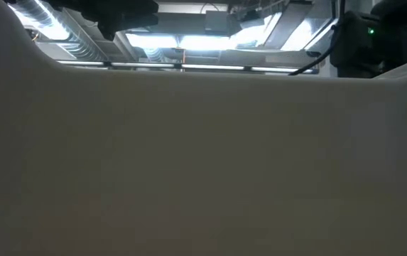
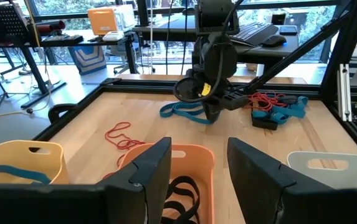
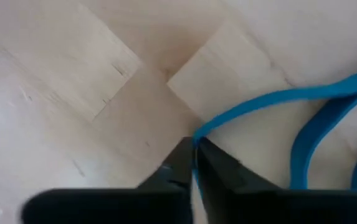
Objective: Sort rubber bands into baskets
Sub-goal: Put the blue rubber band in the yellow bin
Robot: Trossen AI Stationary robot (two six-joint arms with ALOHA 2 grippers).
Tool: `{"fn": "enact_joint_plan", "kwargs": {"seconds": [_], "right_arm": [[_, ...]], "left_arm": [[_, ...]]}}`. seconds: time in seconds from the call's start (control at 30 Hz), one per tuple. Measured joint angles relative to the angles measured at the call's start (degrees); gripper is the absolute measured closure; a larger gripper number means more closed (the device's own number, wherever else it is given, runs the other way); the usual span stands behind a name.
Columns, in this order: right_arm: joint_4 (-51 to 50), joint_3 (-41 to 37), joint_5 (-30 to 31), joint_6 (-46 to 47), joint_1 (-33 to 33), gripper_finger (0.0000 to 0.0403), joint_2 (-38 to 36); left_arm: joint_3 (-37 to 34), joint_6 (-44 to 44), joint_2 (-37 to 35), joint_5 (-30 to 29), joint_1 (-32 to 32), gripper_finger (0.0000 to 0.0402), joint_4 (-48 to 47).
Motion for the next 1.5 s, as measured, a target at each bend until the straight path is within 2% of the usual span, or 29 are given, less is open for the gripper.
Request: {"fn": "enact_joint_plan", "kwargs": {"seconds": [0.07, 0.13, 0.3, 0.43, 0.7, 0.93, 1.2, 1.4, 1.5], "right_arm": [[0.04, 0.0, 1.31, -1.26, 0.02, 0.0395, 0.0], [0.05, 0.01, 2.49, -1.86, 0.02, 0.0387, 0.0], [-2.57, 2.68, 2.64, -4.4, 0.02, 0.0395, -0.17], [-7.54, 7.94, 4.3, -7.02, 0.0, 0.0394, -0.22], [-18.15, 20.63, 11.8, -10.93, 0.0, 0.0399, -0.22], [-21.58, 29.01, 18.43, -15.14, -0.04, 0.0401, -0.22], [-18.05, 34.89, 28.93, -24.57, -0.15, 0.0397, -0.24], [-7.36, 35.08, 34.45, -35.0, -0.79, 0.0397, -0.12], [-1.27, 35.08, 34.73, -39.73, -2.48, 0.0396, -0.02]], "left_arm": [[0.0, 0.0, 0.0, 0.0, 0.0, 0.0246, 0.0], [0.0, 0.0, 0.0, 0.01, 0.0, 0.0246, -0.01], [0.0, 0.0, 0.0, 0.01, 0.02, 0.0246, -0.02], [0.0, 0.0, 0.0, 0.0, 0.02, 0.0246, 0.0], [0.0, 0.0, 0.0, 0.01, 0.02, 0.0247, -0.02], [0.0, 0.0, 0.0, 0.01, 0.02, 0.0247, -0.02], [0.0, -0.02, 0.0, 0.01, 0.02, 0.0247, -0.04], [0.0, -0.07, 0.01, 0.01, 0.02, 0.0247, -0.07], [0.0, -0.09, 0.0, 0.01, 0.02, 0.0247, -0.04]]}}
